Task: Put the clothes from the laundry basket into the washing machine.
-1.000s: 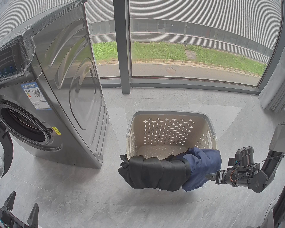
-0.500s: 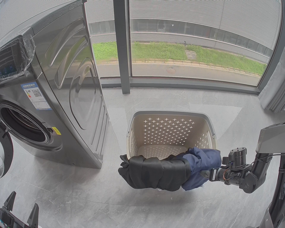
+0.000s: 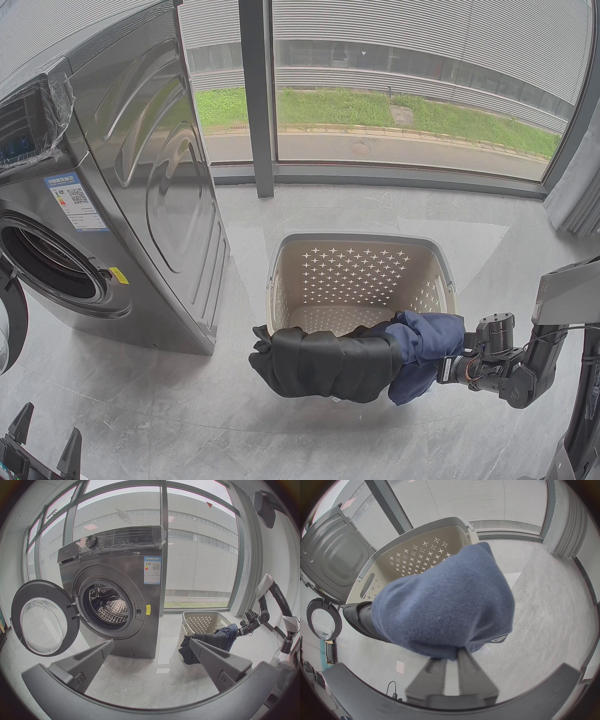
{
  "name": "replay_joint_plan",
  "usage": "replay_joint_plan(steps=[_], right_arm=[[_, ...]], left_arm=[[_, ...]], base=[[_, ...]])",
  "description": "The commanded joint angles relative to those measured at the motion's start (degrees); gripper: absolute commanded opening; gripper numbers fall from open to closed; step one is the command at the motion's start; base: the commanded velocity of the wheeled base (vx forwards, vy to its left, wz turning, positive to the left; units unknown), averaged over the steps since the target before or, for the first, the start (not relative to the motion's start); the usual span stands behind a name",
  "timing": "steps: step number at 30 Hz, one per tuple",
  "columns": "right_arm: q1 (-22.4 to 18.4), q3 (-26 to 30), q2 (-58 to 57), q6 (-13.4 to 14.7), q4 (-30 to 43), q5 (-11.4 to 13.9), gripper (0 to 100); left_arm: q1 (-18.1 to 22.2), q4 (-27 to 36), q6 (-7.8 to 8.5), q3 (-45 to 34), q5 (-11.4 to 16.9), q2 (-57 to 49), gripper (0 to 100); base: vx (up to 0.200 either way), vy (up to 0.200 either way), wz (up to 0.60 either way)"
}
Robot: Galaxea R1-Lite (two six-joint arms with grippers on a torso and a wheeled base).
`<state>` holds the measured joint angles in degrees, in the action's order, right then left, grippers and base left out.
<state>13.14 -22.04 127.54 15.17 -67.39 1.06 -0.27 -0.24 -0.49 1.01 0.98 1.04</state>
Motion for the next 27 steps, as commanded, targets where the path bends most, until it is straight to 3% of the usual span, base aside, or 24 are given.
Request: replay_joint_plan(steps=[1, 18, 23, 27], right_arm=[[0.3, 0.3, -0.4, 0.1, 0.0, 0.0, 0], [4.8, 5.6, -16.1, 1.1, 1.1, 0.1, 0], [4.9, 5.9, -18.6, 1.1, 0.1, 1.3, 0], [4.8, 5.8, -22.6, 1.6, 0.1, 4.5, 0]], left_arm=[[0.0, 0.0, -0.04, -1.0, 0.0, -1.0, 100], [0.0, 0.0, -0.04, -1.0, 0.0, -1.0, 100], [0.0, 0.0, -0.04, -1.0, 0.0, -1.0, 100], [0.0, 0.0, -0.04, -1.0, 0.0, -1.0, 100]], base=[[0.0, 0.0, 0.0], [0.0, 0.0, 0.0], [0.0, 0.0, 0.0], [0.0, 0.0, 0.0]])
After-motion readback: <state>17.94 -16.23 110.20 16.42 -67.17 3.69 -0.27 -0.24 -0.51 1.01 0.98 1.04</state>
